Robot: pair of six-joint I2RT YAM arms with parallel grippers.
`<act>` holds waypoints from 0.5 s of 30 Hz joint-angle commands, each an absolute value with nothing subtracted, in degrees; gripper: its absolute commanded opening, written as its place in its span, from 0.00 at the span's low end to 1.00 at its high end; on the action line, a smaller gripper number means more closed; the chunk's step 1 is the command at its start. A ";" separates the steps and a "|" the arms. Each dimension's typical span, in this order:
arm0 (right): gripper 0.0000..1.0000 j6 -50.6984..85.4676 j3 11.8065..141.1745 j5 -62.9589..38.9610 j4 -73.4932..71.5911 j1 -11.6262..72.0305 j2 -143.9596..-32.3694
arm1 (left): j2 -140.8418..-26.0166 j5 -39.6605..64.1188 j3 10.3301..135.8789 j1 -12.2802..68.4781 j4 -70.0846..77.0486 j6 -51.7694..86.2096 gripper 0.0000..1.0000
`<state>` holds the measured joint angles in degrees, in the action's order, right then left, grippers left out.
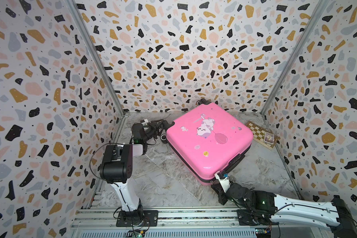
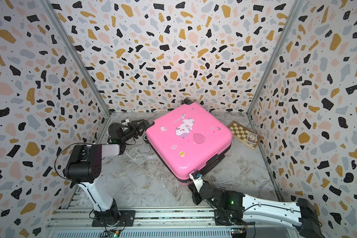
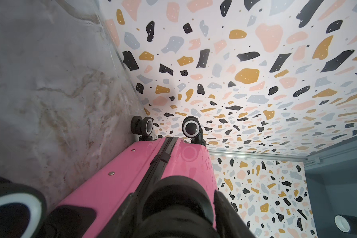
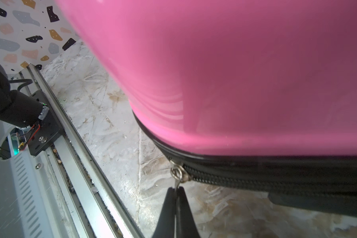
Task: Open the suitcase zippers
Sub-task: Adjust the suitcase at the center of the board.
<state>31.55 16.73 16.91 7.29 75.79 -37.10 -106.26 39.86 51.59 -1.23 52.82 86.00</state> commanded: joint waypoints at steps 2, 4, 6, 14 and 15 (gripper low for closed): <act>0.00 27.72 20.62 12.84 10.00 77.72 -38.70 | -104.83 41.05 51.45 -1.76 56.08 81.75 0.45; 0.00 27.72 21.17 12.60 11.12 78.35 -39.26 | -105.29 41.22 51.98 -1.76 56.01 82.10 0.44; 0.00 27.74 21.39 12.35 11.19 79.07 -39.87 | -105.55 41.33 52.62 -1.76 55.71 82.19 0.43; 0.00 27.04 25.25 14.99 12.63 83.26 -45.92 | -104.85 42.01 54.12 -1.67 53.05 81.18 0.43; 0.00 26.76 25.80 15.46 12.77 83.82 -46.88 | -104.77 42.09 54.06 -1.67 52.93 81.07 0.43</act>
<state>28.91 22.94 19.59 11.38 81.06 -45.21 -106.08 39.92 52.53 -1.45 50.81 84.60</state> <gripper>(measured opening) 0.051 0.529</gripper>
